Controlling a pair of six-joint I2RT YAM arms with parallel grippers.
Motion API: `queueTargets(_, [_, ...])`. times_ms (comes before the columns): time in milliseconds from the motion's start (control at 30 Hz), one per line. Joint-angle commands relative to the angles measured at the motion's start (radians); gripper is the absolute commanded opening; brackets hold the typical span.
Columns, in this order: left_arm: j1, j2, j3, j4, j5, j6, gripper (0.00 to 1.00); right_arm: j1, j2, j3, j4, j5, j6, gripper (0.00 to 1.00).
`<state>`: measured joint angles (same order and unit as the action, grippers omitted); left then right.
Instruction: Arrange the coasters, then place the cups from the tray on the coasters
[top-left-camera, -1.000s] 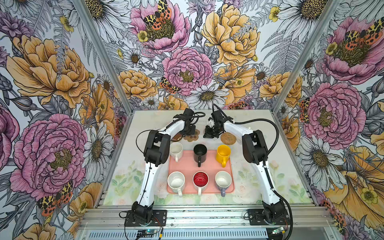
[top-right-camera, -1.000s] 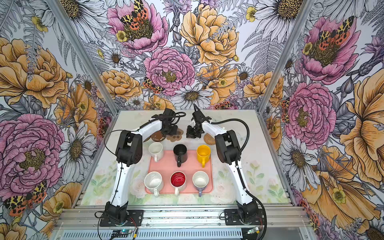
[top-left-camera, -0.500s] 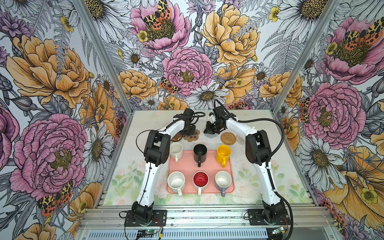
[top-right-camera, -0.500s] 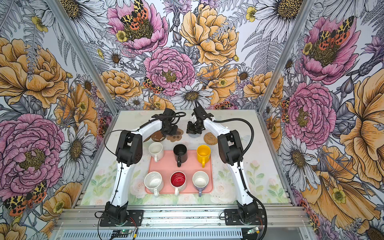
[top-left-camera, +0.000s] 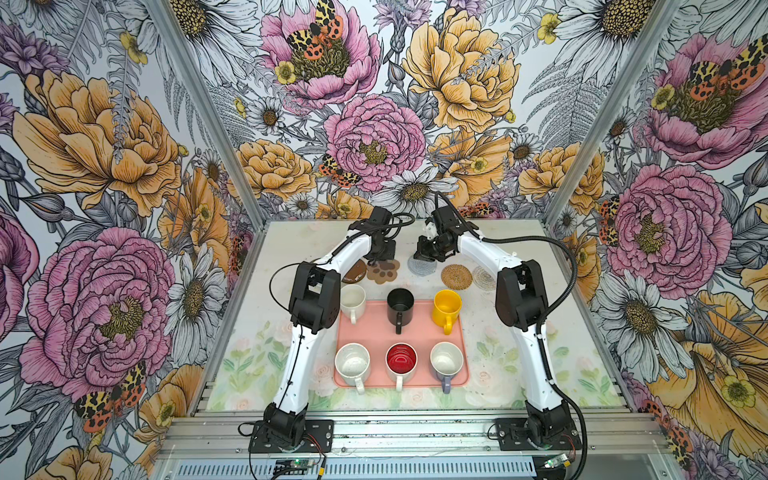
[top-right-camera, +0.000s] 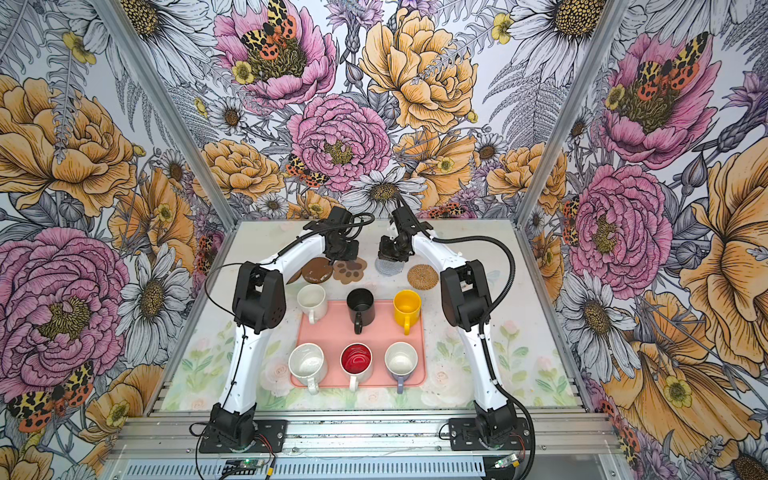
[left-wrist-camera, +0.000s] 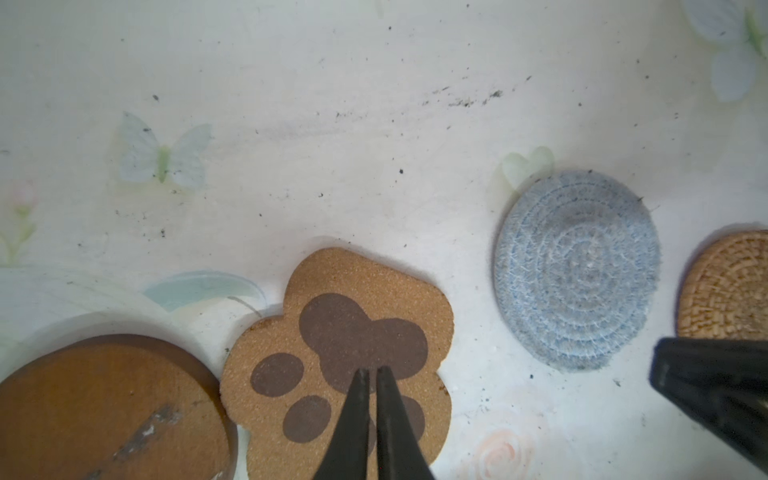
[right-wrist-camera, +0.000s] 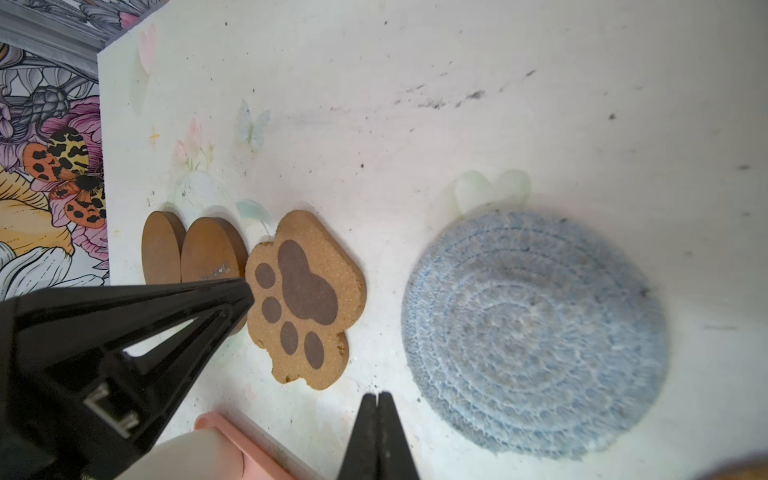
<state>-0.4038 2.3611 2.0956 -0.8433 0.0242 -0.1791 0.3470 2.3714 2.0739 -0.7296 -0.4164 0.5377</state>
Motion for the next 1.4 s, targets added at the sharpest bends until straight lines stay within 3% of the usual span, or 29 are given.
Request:
queueTargets(0, [0.01,-0.086,0.006,0.0,0.01,-0.017,0.09,-0.019,0.03,0.039,-0.001,0.039,0.006,0.0])
queueTargets(367, [0.051,-0.242,-0.124,0.049,0.079,-0.039,0.06,-0.027,0.122,0.117,-0.002,0.035,0.033,0.0])
queueTargets(933, [0.062,-0.434,-0.412,0.191,0.063,-0.093,0.05,0.025,0.042,-0.09,-0.003,0.092,0.007,0.0])
queueTargets(1367, [0.058,-0.49,-0.474,0.213,0.061,-0.099,0.05,0.047,-0.011,-0.187,-0.001,0.117,-0.01,0.0])
